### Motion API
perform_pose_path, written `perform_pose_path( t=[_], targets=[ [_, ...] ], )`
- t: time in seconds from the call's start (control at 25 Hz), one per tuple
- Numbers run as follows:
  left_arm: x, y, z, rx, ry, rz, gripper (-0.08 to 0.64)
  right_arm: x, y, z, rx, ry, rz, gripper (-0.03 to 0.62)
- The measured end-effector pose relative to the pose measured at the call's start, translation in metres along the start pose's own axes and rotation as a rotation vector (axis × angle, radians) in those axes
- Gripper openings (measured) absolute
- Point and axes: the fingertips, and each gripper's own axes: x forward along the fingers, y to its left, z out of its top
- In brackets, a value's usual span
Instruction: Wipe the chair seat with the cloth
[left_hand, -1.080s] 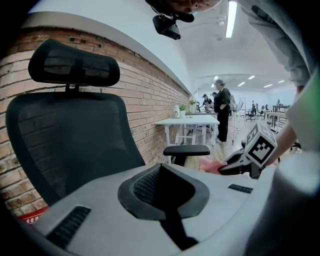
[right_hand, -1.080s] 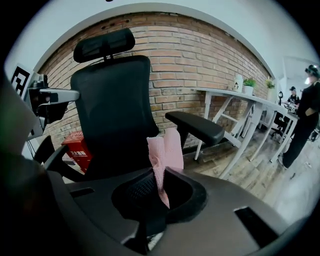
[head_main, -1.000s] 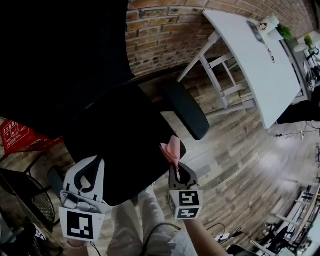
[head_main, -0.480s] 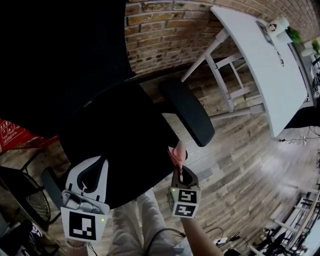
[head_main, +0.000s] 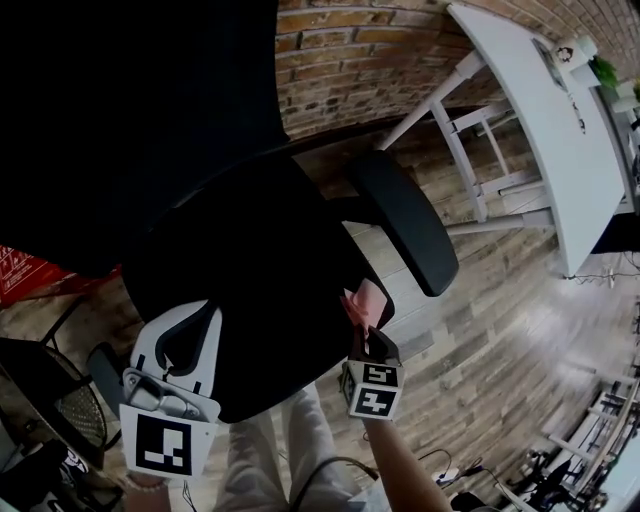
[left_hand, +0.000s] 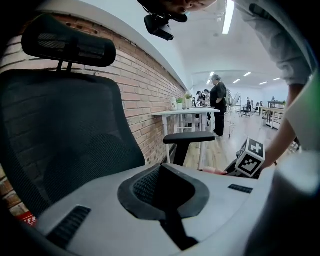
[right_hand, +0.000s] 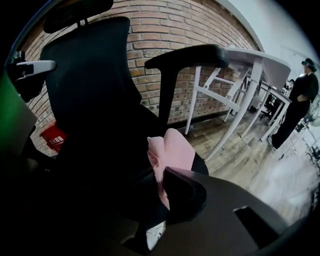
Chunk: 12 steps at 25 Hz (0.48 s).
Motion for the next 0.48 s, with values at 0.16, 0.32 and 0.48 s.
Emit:
perform_pose_path(
  t=[0.16, 0.32, 0.48],
  targets=[
    [0.001, 0.011, -0.010, -0.018, 0.007, -0.008, 0.018, 0.015, 0.013, 0.008, -0.010, -0.003, 0.007, 0.057],
    [0.000, 0.023, -0.021, -0.017, 0.004, -0.015, 0.018, 0.030, 0.036, 0.022, -0.051, -0.001, 0.045, 0.057],
    [-0.002, 0.035, -0.031, -0.037, 0.013, -0.013, 0.018, 0.045, 0.057, 0.039, -0.083, -0.005, 0.070, 0.057]
  ],
)
